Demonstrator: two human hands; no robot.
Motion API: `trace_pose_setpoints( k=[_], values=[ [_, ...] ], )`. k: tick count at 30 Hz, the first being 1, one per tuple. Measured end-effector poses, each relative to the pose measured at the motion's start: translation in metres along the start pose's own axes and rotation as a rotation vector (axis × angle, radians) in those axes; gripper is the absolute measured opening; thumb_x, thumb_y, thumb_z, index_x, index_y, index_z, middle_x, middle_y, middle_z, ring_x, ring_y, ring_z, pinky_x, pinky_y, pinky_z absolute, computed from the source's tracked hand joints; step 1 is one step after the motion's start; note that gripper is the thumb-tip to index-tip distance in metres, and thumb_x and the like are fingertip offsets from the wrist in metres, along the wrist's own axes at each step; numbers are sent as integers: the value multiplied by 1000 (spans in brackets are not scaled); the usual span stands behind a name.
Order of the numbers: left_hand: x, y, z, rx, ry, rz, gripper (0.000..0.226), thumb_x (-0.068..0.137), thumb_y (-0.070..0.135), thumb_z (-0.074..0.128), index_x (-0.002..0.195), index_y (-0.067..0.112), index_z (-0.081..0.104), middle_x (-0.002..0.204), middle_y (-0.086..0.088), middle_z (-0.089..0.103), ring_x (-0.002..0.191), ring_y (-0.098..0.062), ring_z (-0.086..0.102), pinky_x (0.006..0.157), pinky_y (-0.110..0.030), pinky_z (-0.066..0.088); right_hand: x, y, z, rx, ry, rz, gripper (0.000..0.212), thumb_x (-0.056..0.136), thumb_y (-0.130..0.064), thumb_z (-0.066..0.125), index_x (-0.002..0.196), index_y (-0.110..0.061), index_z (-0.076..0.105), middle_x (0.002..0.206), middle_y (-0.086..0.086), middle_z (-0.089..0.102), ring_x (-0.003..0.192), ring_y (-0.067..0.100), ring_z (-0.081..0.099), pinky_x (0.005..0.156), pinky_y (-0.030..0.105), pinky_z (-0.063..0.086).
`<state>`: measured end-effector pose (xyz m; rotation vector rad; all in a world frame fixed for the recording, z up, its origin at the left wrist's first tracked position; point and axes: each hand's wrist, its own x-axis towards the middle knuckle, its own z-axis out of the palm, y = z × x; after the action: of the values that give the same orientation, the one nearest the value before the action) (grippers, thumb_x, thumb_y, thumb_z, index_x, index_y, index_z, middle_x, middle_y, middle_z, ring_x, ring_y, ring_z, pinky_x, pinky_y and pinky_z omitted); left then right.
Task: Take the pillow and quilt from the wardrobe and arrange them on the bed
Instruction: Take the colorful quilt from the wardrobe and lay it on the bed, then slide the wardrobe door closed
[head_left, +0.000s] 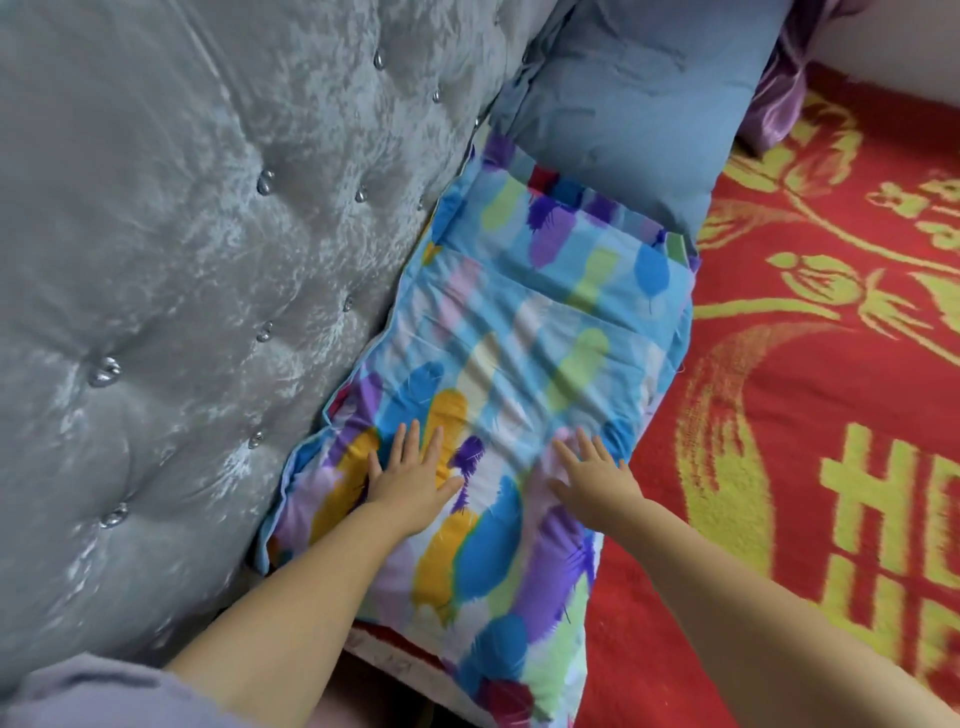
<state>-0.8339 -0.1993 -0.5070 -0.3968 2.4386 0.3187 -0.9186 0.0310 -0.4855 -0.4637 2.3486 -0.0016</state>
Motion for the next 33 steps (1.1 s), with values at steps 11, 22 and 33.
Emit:
trace_pose_setpoints(
  k=[11, 22, 33],
  values=[
    [-125, 88, -159, -236, 485, 118, 32, 98, 36, 38, 92, 14, 61, 99, -9, 67, 92, -32, 62, 70, -36, 44, -111, 53, -148, -84, 384, -84, 37, 100, -36, 33, 128, -19, 51, 124, 10, 62, 108, 33, 62, 75, 35, 46],
    [-286, 181, -192, -240, 753, 28, 42, 99, 36, 38, 61, 20, 36, 83, -14, 65, 77, -33, 58, 62, -32, 39, -251, 82, -223, -304, 648, -340, 41, 102, -39, 30, 130, -17, 49, 124, 6, 61, 103, 32, 63, 77, 40, 50],
    [-413, 206, -168, -204, 871, 16, 34, 98, 38, 38, 85, 15, 59, 89, -10, 68, 84, -33, 62, 65, -31, 42, -372, 76, -219, -343, 840, -447, 38, 101, -42, 33, 120, -16, 52, 110, 5, 65, 94, 29, 64, 62, 34, 45]
  ],
)
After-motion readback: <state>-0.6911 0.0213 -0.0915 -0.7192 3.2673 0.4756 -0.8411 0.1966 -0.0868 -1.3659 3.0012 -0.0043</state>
